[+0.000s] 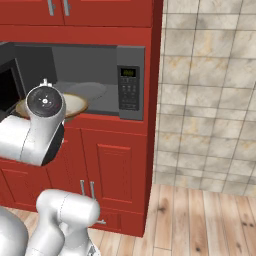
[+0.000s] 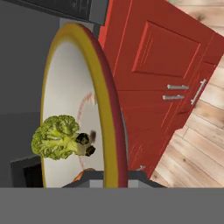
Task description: The microwave is finished heating the shrimp and broccoli. Take the bowl containing the food and place it on the dining counter.
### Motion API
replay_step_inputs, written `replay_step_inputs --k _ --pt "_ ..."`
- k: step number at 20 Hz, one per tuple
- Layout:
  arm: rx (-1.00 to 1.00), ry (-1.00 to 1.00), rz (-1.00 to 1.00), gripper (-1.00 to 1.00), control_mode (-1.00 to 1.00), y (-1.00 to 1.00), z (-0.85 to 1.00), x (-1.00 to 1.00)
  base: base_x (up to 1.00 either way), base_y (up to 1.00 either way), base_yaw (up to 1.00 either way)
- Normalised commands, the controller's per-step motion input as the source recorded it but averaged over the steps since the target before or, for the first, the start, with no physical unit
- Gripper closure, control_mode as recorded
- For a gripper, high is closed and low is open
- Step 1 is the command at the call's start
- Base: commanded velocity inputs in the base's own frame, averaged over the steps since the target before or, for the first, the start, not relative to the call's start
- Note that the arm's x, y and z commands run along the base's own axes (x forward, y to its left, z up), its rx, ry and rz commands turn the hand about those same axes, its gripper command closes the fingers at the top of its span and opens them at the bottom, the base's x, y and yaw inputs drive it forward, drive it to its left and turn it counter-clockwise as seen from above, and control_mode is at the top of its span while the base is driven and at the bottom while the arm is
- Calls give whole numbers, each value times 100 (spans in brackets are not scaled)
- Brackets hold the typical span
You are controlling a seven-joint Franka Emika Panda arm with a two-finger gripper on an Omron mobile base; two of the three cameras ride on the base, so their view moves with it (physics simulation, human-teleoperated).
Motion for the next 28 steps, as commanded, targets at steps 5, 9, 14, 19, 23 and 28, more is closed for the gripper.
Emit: replay_step_inputs --k 5,9,14,19,23,28 --pt "0 -18 0 100 -100 4 0 -40 0 0 0" --pt "0 0 0 100 -100 0 0 0 0 0 0" --pt "0 0 0 100 -100 0 0 0 0 0 0" --pt "0 0 0 100 100 -9 0 0 -1 -12 2" --pt "0 0 0 100 100 0 0 0 -27 -90 18" --pt "0 0 0 100 100 0 0 0 -50 -76 49"
